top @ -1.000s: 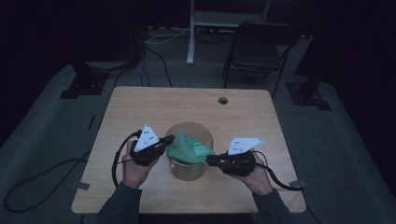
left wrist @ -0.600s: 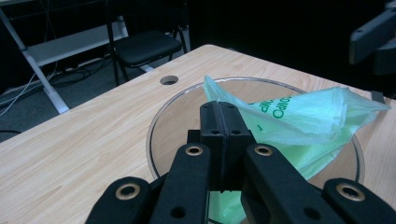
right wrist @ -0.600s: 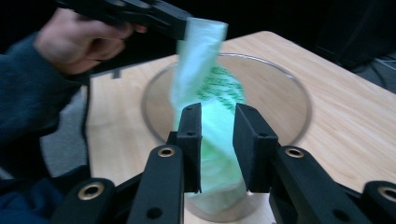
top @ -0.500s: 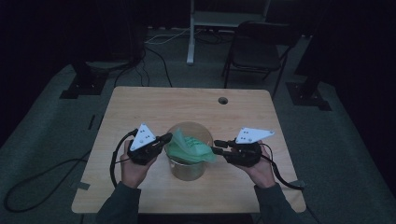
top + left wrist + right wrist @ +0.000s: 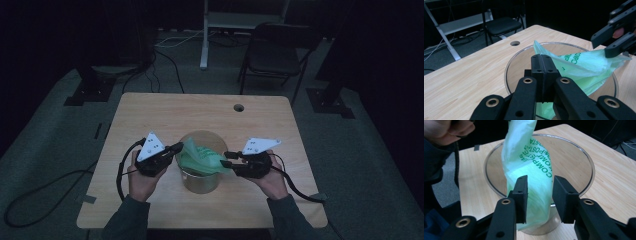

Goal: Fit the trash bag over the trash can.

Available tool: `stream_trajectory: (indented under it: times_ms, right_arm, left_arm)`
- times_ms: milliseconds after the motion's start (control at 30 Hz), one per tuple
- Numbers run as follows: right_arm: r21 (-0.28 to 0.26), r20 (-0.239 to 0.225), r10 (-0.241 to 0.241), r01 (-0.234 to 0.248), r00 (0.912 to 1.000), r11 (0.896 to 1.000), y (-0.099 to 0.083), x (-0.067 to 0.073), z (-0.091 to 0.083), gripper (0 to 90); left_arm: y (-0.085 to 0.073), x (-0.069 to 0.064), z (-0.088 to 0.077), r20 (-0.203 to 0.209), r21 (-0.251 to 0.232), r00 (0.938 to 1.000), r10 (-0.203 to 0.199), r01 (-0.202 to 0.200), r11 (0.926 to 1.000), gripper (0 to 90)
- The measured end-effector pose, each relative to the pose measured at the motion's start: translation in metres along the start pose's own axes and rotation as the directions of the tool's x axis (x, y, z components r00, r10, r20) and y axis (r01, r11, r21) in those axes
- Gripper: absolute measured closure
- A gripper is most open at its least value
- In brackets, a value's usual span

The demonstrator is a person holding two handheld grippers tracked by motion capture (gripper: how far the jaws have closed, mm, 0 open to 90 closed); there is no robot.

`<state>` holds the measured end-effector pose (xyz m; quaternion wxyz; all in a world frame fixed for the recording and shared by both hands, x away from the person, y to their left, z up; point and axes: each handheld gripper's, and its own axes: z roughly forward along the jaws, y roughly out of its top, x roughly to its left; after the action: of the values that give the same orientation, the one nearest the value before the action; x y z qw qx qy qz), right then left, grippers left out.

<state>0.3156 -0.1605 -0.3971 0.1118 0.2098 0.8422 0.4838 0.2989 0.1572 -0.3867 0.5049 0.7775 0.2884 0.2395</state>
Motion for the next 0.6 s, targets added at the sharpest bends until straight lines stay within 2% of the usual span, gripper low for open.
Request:
stream_trajectory:
  times_ms: [67,167,233,267,300,600]
  right_arm:
    - [0.012,0.004,-0.001,0.001,1.0000,1.000,0.000,-0.001,0.003,64.7]
    - [0.014,0.007,0.005,-0.005,1.0000,1.000,0.000,-0.004,0.005,79.1]
    - [0.007,0.012,0.015,-0.015,0.9998,1.000,0.001,-0.006,0.005,84.5]
    - [0.007,0.012,0.015,-0.015,0.9998,1.000,0.001,-0.006,0.005,84.5]
    - [-0.012,0.010,0.036,-0.036,0.9993,0.999,0.002,-0.009,0.003,88.4]
    - [-0.086,0.037,0.096,-0.093,0.9947,0.992,0.008,-0.020,-0.009,89.7]
  left_arm:
    - [0.000,0.000,0.000,0.002,-0.002,1.0000,-0.003,0.003,1.0000,90.0]
    - [0.000,0.000,0.000,0.002,0.002,1.0000,0.001,-0.001,1.0000,90.0]
    - [0.000,0.000,0.000,0.002,0.002,1.0000,0.003,-0.003,1.0000,90.0]
    - [0.000,0.000,0.000,0.002,0.002,1.0000,0.003,-0.003,1.0000,90.0]
    - [0.000,0.000,0.000,0.001,0.002,1.0000,0.002,-0.002,1.0000,90.0]
    - [-0.001,0.002,-0.003,-0.004,0.004,1.0000,0.004,-0.004,1.0000,90.0]
